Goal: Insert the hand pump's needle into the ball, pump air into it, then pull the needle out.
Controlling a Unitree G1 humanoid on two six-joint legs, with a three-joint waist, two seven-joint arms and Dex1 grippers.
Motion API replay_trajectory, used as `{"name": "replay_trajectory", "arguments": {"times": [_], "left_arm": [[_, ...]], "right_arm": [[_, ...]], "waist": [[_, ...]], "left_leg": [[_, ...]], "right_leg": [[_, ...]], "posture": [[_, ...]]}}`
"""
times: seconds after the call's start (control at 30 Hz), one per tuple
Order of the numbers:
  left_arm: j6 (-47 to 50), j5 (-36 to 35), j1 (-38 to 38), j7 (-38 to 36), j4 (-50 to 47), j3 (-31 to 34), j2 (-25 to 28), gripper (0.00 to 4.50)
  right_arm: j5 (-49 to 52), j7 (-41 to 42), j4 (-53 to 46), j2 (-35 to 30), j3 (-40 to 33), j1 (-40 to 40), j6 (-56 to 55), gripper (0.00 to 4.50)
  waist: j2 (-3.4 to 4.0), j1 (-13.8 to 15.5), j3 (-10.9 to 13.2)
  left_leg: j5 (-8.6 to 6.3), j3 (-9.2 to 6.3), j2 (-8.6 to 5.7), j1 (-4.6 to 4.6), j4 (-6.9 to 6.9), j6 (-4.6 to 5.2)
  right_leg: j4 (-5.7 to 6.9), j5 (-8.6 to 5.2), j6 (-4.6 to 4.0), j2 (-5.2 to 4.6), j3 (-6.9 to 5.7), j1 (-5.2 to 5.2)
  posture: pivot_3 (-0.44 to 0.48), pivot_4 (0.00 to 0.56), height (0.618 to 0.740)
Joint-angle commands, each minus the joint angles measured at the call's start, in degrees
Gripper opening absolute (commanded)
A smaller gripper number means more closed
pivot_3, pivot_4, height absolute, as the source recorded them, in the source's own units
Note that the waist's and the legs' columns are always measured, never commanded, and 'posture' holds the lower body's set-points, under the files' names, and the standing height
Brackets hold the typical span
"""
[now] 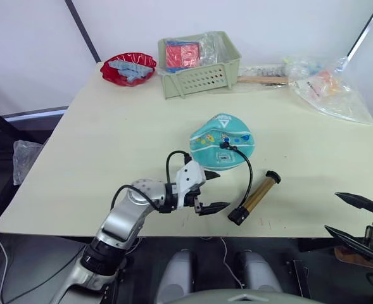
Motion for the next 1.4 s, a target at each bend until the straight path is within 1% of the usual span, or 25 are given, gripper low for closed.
{"name": "replay_trajectory", "arguments": {"times": [0.03, 0.17, 0.27, 0.33, 0.5, 0.7, 0.93, 1.17, 1.4], "left_arm": [[4.5, 2.0, -3.5, 1.9, 0.3, -3.5, -2.0, 4.47], [9.4, 2.2, -5.2, 3.6, -0.8, -6.1, -4.7, 4.47], [13.2, 2.5, -5.7, 4.6, -1.9, -8.2, -5.7, 4.47], [15.3, 4.4, -6.1, 6.2, -2.0, -10.2, -5.7, 4.47], [20.2, 5.7, -6.5, 11.9, -1.6, -11.0, -9.7, 4.47], [23.3, 6.0, -7.4, 15.6, -0.9, -12.8, -14.3, 4.47], [24.5, 8.5, -9.5, 18.5, 1.7, -16.2, -16.2, 4.47], [23.5, 12.7, -10.8, 23.1, 6.6, -19.9, -19.5, 4.47], [21.6, 15.2, -10.4, 27.3, 10.8, -19.6, -23.0, 4.47]], "right_arm": [[0.6, 0.3, -2.4, 0.1, -0.4, 0.4, -0.7, 4.5], [0.5, 0.5, -2.8, 0.2, -0.3, 0.9, -0.8, 4.5], [0.5, 0.5, -3.1, 0.3, -0.2, 1.1, -0.9, 4.5], [0.5, 0.5, -3.4, 0.2, -0.2, 1.4, -0.8, 4.5], [0.1, 0.1, -4.2, 1.0, 0.6, 2.4, -1.0, 4.5], [-0.3, -0.3, -5.1, 1.9, 1.5, 3.6, -1.3, 4.5], [-0.4, 0.0, -4.7, 2.0, 1.7, 4.1, -1.9, 4.5], [-0.7, -0.1, -4.4, 2.4, 2.3, 3.5, -2.3, 4.5], [-0.9, -0.2, -4.2, 2.7, 2.5, 3.2, -2.4, 4.5]], "waist": [[0.0, 0.1, 0.0], [-0.01, 0.0, 0.0], [-0.01, 0.0, 0.0], [-0.01, 0.1, 0.0], [-0.01, 0.1, 0.0], [-0.01, 0.1, 0.0], [0.0, 0.1, 0.0], [-0.01, 0.1, 0.0], [-0.02, 0.1, 0.0]], "left_leg": [[0.0, 0.01, 0.0, 0.0, 0.0, 0.0], [0.0, -0.01, 0.0, -0.02, 0.1, 0.0], [0.0, -0.03, 0.0, -0.03, 0.11, 0.0], [0.0, -0.04, 0.0, -0.03, 0.11, 0.0], [0.0, -0.1, 0.0, -0.03, 0.14, 0.0], [0.0, -0.18, -0.01, -0.04, 0.17, 0.0], [0.0, -0.16, -0.02, -0.04, 0.2, 0.0], [0.0, -0.17, -0.04, -0.1, 0.25, 0.0], [0.0, -0.2, -0.04, -0.13, 0.31, 0.0]], "right_leg": [[0.0, 0.0, 0.01, 0.0, 0.0, 0.0], [0.01, -0.04, 0.1, 0.0, 0.01, 0.02], [0.01, -0.03, 0.06, -0.01, 0.02, 0.02], [0.01, -0.01, 0.04, -0.01, 0.01, 0.02], [0.03, -0.04, 0.09, -0.01, 0.01, 0.03], [0.03, -0.04, 0.09, -0.02, 0.02, 0.02], [0.04, -0.04, 0.1, -0.01, 0.01, 0.03], [0.04, -0.04, 0.1, -0.01, 0.01, 0.02], [0.04, -0.04, 0.11, -0.01, 0.01, 0.03]], "posture": [[0.0, 0.15, 0.738], [0.0, 0.15, 0.738], [0.0, 0.15, 0.738], [0.0, 0.15, 0.738], [0.0, 0.15, 0.738], [0.0, 0.15, 0.738], [0.0, 0.15, 0.738], [0.0, 0.15, 0.738], [0.0, 0.15, 0.738]]}}
